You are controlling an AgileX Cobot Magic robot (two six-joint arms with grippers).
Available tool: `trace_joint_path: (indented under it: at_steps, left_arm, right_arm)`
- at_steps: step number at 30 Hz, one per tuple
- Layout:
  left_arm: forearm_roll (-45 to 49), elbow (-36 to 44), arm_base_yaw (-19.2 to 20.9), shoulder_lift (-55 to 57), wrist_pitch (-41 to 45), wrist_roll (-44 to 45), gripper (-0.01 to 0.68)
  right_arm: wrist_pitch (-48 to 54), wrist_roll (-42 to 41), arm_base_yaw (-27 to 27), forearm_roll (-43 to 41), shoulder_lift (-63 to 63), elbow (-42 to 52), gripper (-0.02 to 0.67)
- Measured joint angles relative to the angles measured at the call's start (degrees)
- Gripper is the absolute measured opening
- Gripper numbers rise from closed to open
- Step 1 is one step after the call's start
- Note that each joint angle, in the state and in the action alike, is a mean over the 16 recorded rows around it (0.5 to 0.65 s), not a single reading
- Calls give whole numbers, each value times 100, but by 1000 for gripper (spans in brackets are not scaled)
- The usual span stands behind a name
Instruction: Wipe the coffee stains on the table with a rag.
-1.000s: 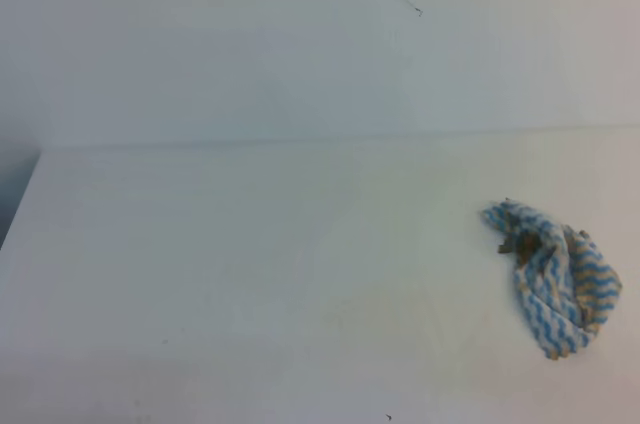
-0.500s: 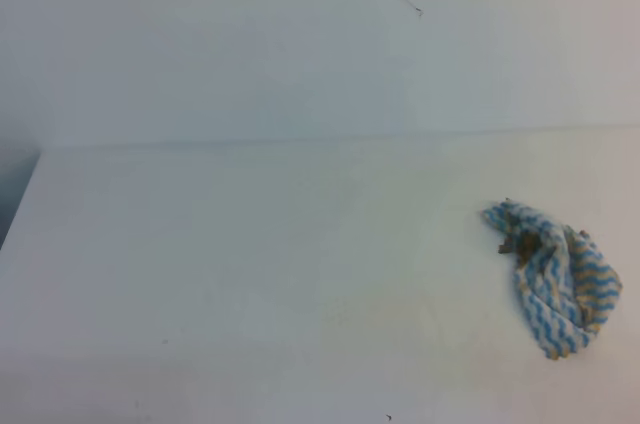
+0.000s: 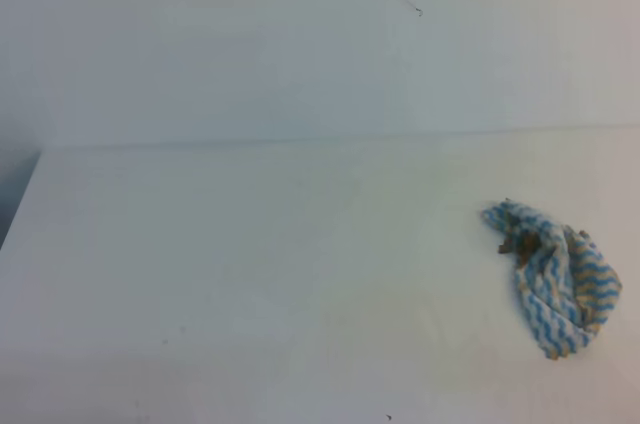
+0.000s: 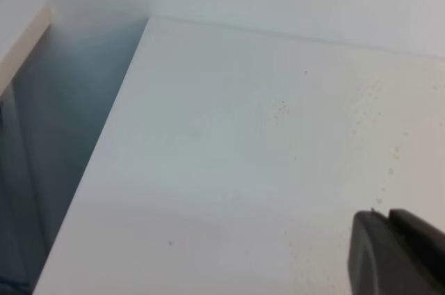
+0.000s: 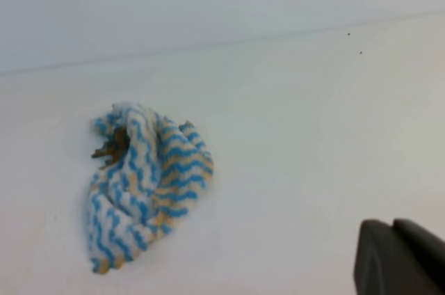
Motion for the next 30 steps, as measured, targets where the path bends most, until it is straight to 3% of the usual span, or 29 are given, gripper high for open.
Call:
trace_joint_path:
  at_steps: [14,30]
  left_arm:
    - [0,0,0,0,0,-6,-1]
    - [0,0,0,0,0,2,-1]
  right_arm:
    - [-37,0,175,558,0,0,-4]
    - [-91,0,92,179,0,0,-4]
